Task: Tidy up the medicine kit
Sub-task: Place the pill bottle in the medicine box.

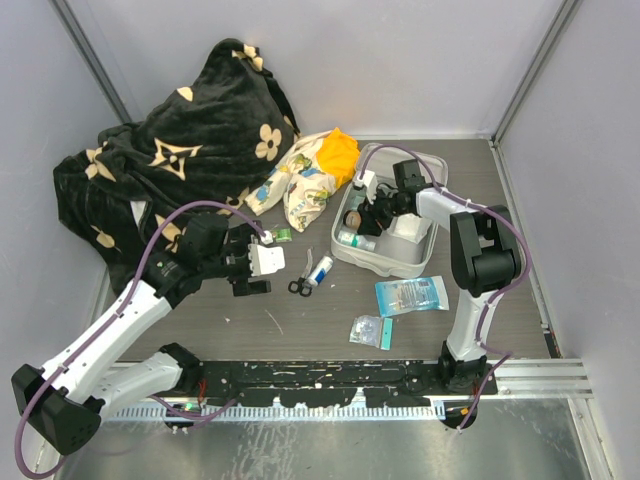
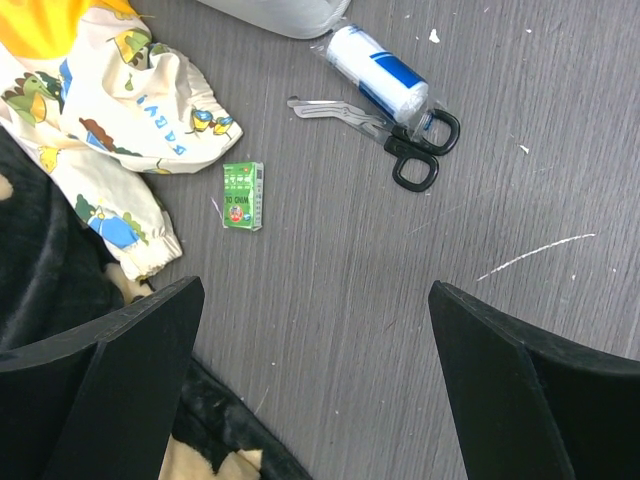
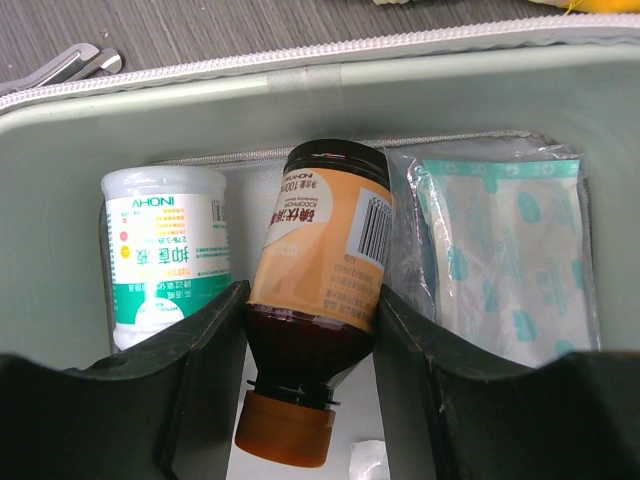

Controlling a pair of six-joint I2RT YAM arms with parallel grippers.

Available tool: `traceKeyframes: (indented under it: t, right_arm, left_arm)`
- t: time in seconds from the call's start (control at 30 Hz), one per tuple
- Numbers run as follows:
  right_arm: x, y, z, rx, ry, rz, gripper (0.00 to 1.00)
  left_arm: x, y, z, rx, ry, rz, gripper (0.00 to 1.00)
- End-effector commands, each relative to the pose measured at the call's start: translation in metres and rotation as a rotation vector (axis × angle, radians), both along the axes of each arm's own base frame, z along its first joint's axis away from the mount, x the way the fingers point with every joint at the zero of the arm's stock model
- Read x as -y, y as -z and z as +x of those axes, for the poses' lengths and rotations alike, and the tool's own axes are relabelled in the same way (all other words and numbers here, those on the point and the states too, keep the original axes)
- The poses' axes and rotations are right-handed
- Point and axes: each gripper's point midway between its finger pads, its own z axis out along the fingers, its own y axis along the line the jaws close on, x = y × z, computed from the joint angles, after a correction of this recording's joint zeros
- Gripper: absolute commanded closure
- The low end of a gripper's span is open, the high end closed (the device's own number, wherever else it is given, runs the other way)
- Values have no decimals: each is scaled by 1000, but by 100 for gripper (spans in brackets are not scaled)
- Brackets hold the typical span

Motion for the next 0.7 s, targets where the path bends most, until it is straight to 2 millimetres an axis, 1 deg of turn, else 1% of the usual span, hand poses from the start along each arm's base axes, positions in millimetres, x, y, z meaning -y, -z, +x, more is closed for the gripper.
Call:
traceKeyframes:
  t: [0.0, 0.17, 0.43, 0.67]
  right_arm:
    - [-4, -17, 17, 105, -20, 0, 55]
    - [-2, -23, 18, 124, -33, -18, 48]
    - [-3, -40, 16, 139, -50, -14, 35]
    - [-5, -52, 10, 140, -62, 5, 34]
  left_arm:
    - [6, -15, 3, 45, 11, -53, 2]
    - [5, -15, 3, 47, 9, -53, 2]
    - [4, -14, 2, 47, 9, -54, 2]
    - [4, -15, 1, 49, 12, -55, 2]
